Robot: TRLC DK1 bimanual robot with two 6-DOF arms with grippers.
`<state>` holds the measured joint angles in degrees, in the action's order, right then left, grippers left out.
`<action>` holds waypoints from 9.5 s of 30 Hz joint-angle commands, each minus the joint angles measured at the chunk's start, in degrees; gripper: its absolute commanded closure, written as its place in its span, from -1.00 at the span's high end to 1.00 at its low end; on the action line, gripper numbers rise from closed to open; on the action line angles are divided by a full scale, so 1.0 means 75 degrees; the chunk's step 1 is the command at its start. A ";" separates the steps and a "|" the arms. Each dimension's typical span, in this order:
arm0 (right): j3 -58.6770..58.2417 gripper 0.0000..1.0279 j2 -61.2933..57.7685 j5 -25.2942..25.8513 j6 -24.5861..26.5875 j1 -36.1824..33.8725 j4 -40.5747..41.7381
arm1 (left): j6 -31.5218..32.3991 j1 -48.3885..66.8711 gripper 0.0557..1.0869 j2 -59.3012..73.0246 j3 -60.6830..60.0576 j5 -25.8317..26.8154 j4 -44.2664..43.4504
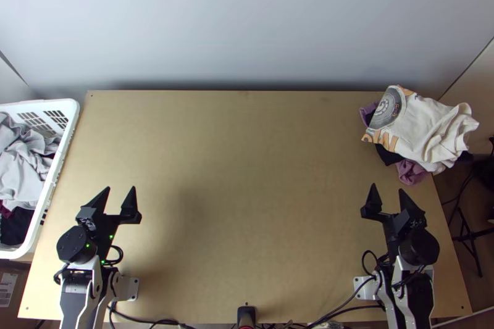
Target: Fold the t-shirt
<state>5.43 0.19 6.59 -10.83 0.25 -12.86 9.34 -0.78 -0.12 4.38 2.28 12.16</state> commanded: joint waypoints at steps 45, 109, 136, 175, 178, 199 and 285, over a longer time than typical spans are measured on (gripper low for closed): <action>0.7713 0.91 -0.7712 -0.0011 0.1186 0.0939 -0.0547 | -0.0590 -0.0072 0.90 0.6121 0.6681 -0.0598 0.1355; 0.8709 0.90 -0.9763 0.0352 0.0975 0.1490 -0.1437 | -0.2113 -0.6529 0.90 1.4840 1.0701 -0.0762 0.1167; 0.8534 0.90 -1.0056 0.0856 0.1198 0.2017 -0.1191 | -0.2523 -0.6529 0.90 1.8180 1.2670 -0.0773 0.1449; 0.7936 0.90 -1.0232 0.1207 0.1526 0.2193 -0.0570 | -0.2383 -0.6799 0.90 1.7207 1.1404 -0.1430 0.1202; 0.7901 0.90 -1.0232 0.1219 0.1561 0.2193 -0.0570 | -0.2347 -0.6799 0.90 1.7278 1.1392 -0.1430 0.0945; 0.7854 0.90 -1.0361 0.1371 0.1842 0.2193 -0.0441 | -0.2113 -0.6764 -0.91 1.7887 1.1533 -0.1430 -0.0403; 0.2885 0.90 -0.7841 0.1407 0.1057 0.3400 0.1891 | 0.2551 0.6807 -0.93 1.5039 1.6888 -0.4558 0.2351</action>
<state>30.94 -59.68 17.15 -2.96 25.45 -1.63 27.97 41.45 109.75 128.99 -31.59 38.11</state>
